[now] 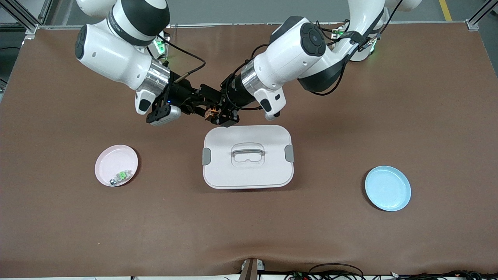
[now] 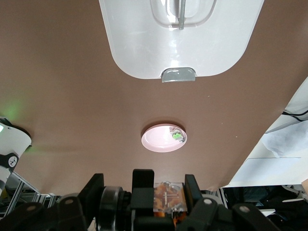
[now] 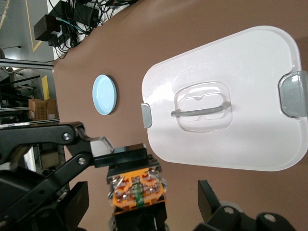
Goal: Transfer orange switch to right arm and place
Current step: 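Reach the right gripper to the switch held by the left gripper, then close the right gripper on the switch while the left gripper releases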
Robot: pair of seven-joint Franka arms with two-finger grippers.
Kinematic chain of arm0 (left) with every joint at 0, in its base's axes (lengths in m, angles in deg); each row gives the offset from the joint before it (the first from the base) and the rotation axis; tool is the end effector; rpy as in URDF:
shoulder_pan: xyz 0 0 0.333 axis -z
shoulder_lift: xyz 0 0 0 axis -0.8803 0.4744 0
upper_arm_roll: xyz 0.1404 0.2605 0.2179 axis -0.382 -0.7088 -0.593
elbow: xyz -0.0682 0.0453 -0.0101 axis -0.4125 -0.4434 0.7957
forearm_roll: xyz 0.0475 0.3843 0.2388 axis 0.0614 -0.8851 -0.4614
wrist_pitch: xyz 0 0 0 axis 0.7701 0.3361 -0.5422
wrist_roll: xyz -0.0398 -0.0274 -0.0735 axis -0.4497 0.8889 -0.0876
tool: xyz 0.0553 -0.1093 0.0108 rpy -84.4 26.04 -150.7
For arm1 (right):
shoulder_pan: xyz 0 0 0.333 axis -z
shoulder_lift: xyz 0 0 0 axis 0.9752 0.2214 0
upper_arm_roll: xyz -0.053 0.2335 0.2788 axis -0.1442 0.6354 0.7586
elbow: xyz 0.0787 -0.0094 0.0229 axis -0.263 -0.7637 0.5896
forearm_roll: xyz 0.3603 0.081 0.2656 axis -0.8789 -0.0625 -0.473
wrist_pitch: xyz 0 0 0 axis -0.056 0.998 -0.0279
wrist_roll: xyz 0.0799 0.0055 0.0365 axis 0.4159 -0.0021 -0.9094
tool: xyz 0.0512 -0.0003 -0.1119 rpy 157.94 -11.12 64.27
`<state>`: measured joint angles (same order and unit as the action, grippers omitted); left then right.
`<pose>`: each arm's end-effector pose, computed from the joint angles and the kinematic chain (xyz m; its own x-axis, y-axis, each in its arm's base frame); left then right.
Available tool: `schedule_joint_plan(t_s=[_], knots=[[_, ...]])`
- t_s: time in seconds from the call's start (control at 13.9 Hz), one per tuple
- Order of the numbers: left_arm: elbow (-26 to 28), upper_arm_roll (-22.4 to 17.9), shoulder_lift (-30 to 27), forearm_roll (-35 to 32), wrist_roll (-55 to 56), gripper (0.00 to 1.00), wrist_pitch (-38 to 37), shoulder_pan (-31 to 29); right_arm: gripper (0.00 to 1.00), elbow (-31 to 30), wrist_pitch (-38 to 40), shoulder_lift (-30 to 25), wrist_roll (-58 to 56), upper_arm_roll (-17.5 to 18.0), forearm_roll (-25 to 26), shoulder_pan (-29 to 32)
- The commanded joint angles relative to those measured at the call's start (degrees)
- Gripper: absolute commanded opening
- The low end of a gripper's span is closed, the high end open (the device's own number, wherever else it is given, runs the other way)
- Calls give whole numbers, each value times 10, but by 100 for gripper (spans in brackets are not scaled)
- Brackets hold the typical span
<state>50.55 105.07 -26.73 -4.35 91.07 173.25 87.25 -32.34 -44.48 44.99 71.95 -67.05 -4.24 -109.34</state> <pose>0.5800 -0.5826 0.5401 0.0368 0.7564 -0.6531 0.9983 0.0021 0.0587 0.5815 0.3640 0.5344 0.9909 -0.1342 0.0111 -0.0919 -0.7341 -0.6728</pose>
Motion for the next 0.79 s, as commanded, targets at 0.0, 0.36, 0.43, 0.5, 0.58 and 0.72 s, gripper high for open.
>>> schedule_joint_plan(t_s=[0.0, 0.36, 0.43, 0.5, 0.58, 0.72], knots=[[1, -1, -11, -11, 9, 28, -3, 1, 88, 19, 6, 11, -10, -5, 24, -6], [2, -1, -10, -11, 9, 28, -3, 1, 0, 22, 8, 11, -22, -5, 25, -6], [2, -1, -11, -11, 9, 27, -3, 1, 0, 22, 9, 11, -16, -5, 24, -6], [2, -1, -11, -11, 9, 27, -3, 1, 0, 22, 10, 11, -16, -5, 25, -6], [2, -1, -11, -11, 8, 28, -4, 1, 0, 22, 10, 11, -16, -5, 24, -6], [3, -1, -11, -11, 7, 29, -4, 0, 0, 22, 10, 11, -16, -5, 24, -6]])
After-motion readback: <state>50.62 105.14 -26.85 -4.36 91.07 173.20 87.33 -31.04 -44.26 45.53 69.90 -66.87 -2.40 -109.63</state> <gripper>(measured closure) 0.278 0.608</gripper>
